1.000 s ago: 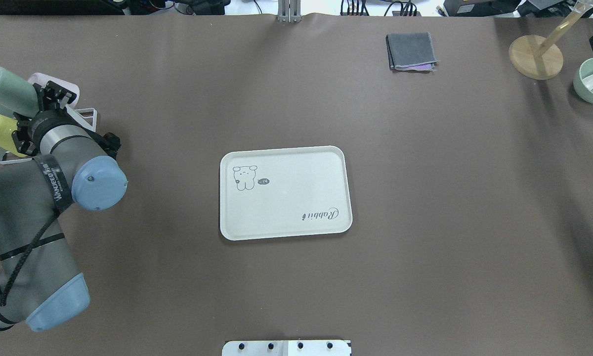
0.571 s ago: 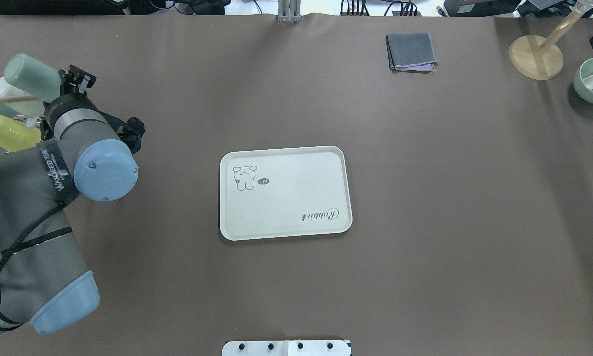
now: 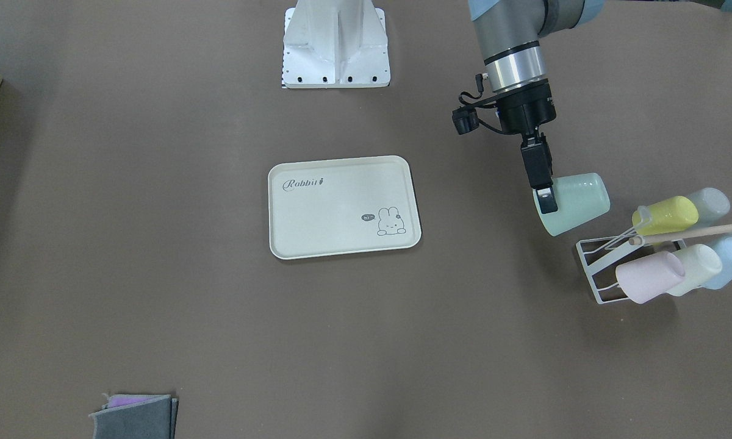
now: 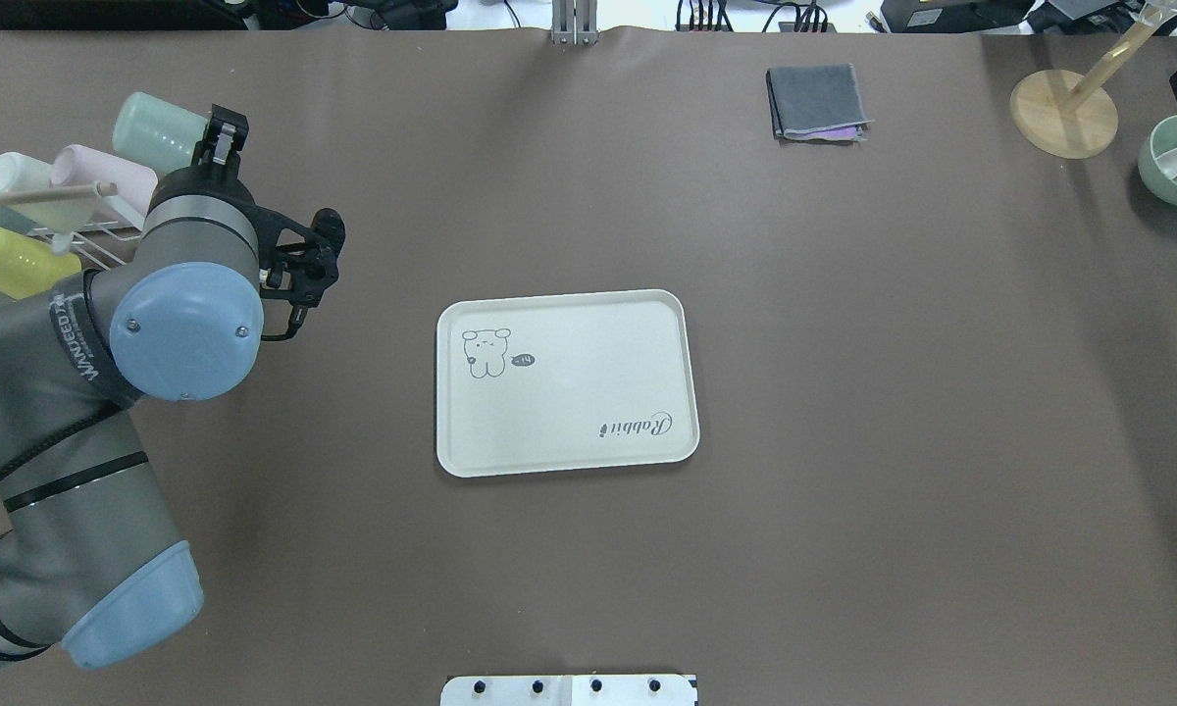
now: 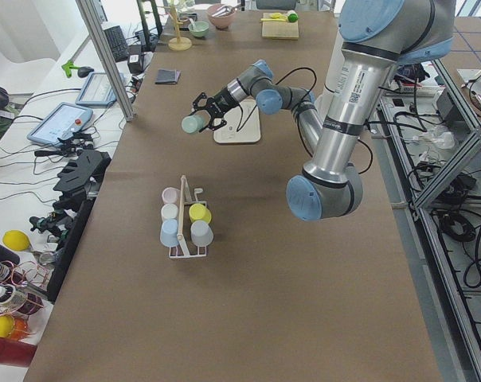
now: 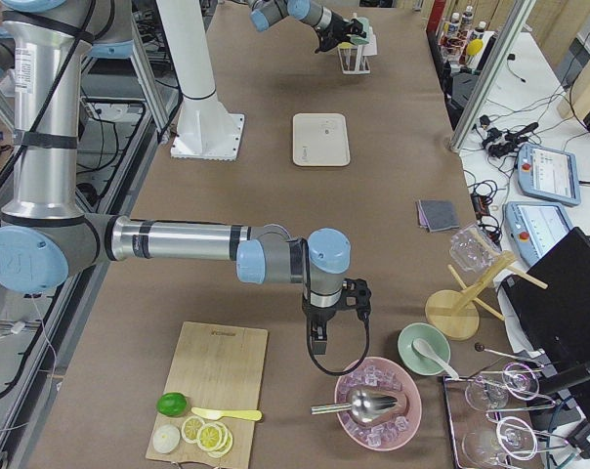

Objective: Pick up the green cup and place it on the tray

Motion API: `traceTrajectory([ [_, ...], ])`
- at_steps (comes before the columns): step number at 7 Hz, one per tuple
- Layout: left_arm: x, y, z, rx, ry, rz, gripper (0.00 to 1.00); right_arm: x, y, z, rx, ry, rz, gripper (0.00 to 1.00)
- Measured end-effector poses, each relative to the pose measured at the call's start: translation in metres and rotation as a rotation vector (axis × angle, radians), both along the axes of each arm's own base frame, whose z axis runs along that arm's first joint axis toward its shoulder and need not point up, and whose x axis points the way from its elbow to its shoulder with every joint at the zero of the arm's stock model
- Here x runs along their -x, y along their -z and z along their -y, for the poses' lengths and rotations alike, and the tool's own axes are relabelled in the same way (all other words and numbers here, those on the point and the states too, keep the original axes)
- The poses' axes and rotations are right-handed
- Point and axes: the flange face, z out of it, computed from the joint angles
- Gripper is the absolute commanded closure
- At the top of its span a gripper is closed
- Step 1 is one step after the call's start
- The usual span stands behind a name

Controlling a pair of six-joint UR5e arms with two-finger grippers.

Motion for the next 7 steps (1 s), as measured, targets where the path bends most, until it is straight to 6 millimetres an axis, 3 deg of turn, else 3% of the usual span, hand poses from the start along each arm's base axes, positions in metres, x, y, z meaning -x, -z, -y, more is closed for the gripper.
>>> traceTrajectory([
  [3,-0.012,0.024,-0.006,-0.069,-0.028,-0.284,0.47,-0.002,0.006,0.003,-0.009,-0.012,0.024,0.0],
  [7,-0.07,0.002,-0.007,0.01,-0.183,-0.948,0.47,-0.001,-0.001,0.006,0.0,-0.014,0.03,0.0],
])
